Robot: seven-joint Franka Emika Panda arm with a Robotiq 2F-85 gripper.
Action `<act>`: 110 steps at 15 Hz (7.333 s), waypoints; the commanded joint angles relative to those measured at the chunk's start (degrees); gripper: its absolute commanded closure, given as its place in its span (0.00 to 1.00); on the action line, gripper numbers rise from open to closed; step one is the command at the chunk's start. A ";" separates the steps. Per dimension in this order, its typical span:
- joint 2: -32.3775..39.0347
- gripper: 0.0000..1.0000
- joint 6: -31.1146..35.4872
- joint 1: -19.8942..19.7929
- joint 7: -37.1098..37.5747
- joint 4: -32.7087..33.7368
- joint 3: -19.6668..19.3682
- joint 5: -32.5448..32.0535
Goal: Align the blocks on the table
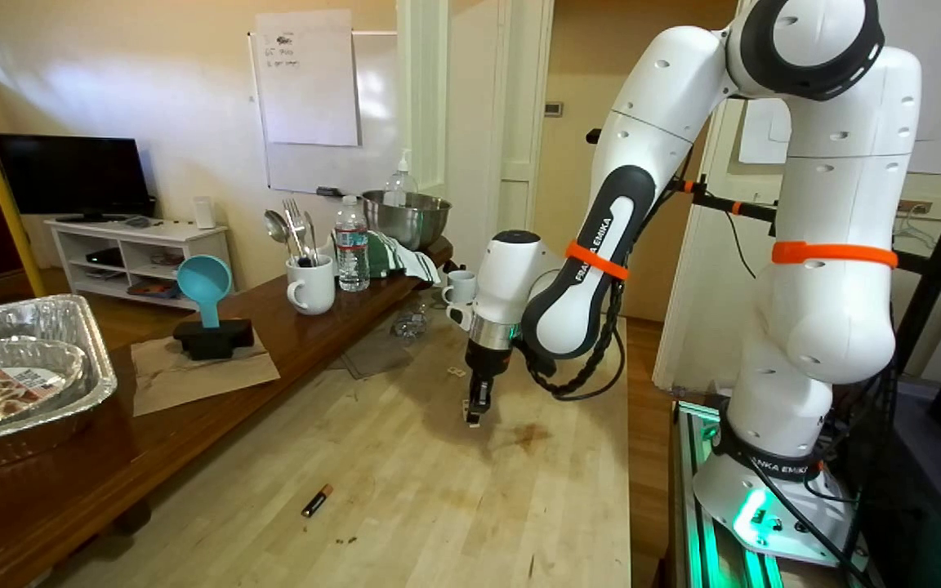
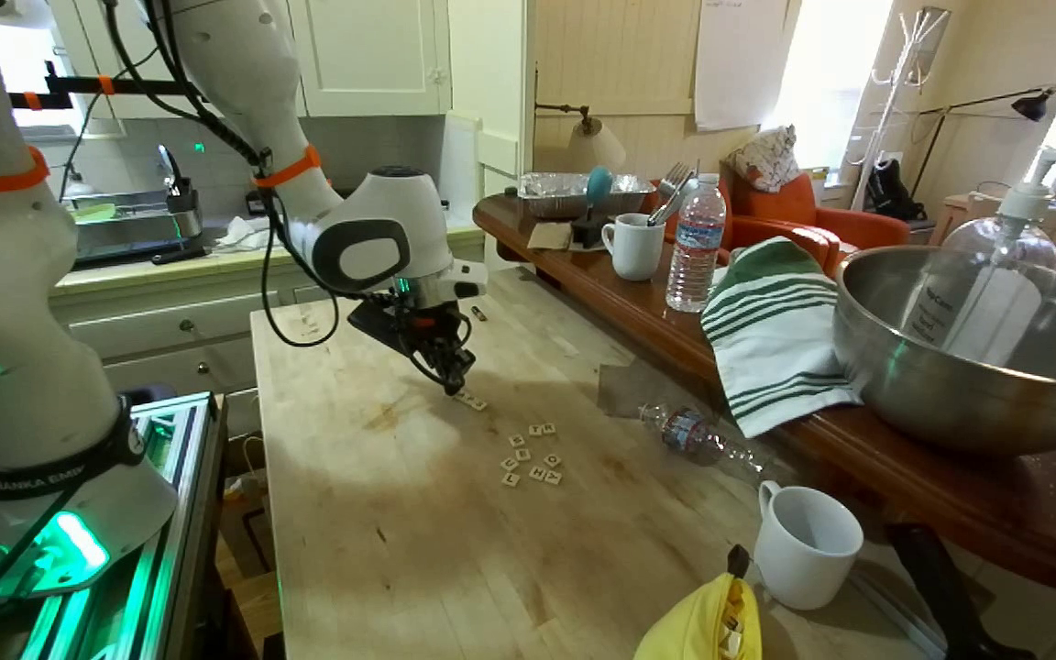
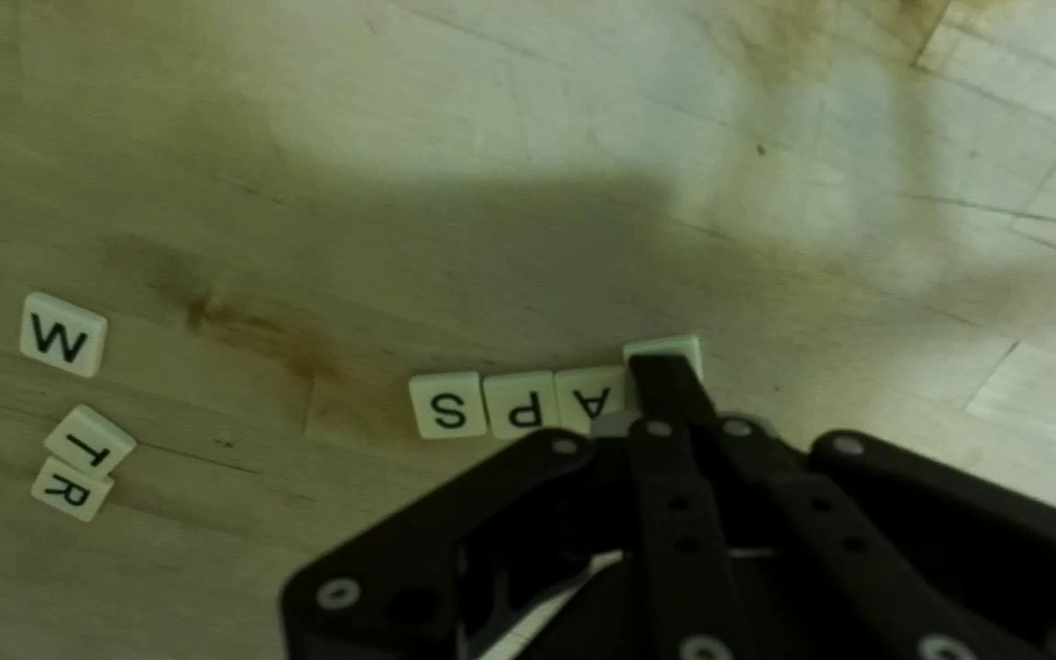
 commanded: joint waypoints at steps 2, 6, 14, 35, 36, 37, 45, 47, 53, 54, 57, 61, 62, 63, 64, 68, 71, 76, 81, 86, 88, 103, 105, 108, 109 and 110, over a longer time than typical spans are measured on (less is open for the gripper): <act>1.77 1.00 1.58 1.24 2.36 -0.40 -0.78 0.61; 2.01 1.00 1.64 1.29 3.38 -0.25 -0.76 0.88; 2.49 1.00 1.95 1.29 5.05 -0.06 -0.51 1.87; 4.06 1.00 3.34 1.17 3.85 0.11 1.22 6.85; 4.11 1.00 3.56 1.22 3.95 0.10 1.24 6.87; 4.12 1.00 3.82 1.33 4.12 0.06 1.09 6.61; 3.78 1.00 3.42 3.62 9.12 0.18 -3.47 -1.13; 3.88 1.00 2.84 4.26 11.85 0.48 -4.67 -4.12; 4.33 1.00 2.23 5.13 17.12 1.21 -5.92 -6.84; 4.39 1.00 2.26 5.13 17.43 1.19 -5.83 -6.69; 4.23 1.00 2.17 4.92 17.75 1.09 -5.36 -6.06; 2.80 1.00 2.02 4.50 16.79 0.69 -4.64 -4.86; 2.32 1.00 1.98 4.68 17.26 0.60 -5.09 -5.63; 2.08 1.00 1.98 4.50 16.78 0.47 -4.75 -5.04; 1.98 1.00 2.02 4.52 16.88 0.43 -4.82 -5.14; 1.62 1.00 2.40 4.40 16.46 0.09 -4.53 -4.79; 1.17 1.00 2.43 4.18 15.87 -0.22 -4.08 -4.05; 0.20 1.00 2.18 4.27 14.38 -0.67 -3.60 -1.85; 0.10 1.00 1.91 4.15 15.25 -0.57 -3.97 -2.95; 0.22 1.00 1.89 4.35 15.94 -0.28 -4.77 -4.00; 0.21 1.00 1.91 4.38 16.05 -0.27 -5.01 -4.16; -2.67 1.00 0.70 3.98 13.79 -0.36 -3.76 -0.16; -3.25 0.74 -0.08 3.73 12.35 -0.17 -3.48 0.70; -4.30 0.60 -1.74 3.47 9.13 0.15 -3.54 0.64; -4.49 0.53 -1.97 3.36 7.76 0.17 -3.53 0.55; -4.72 0.46 -2.38 3.23 6.10 0.21 -3.51 0.63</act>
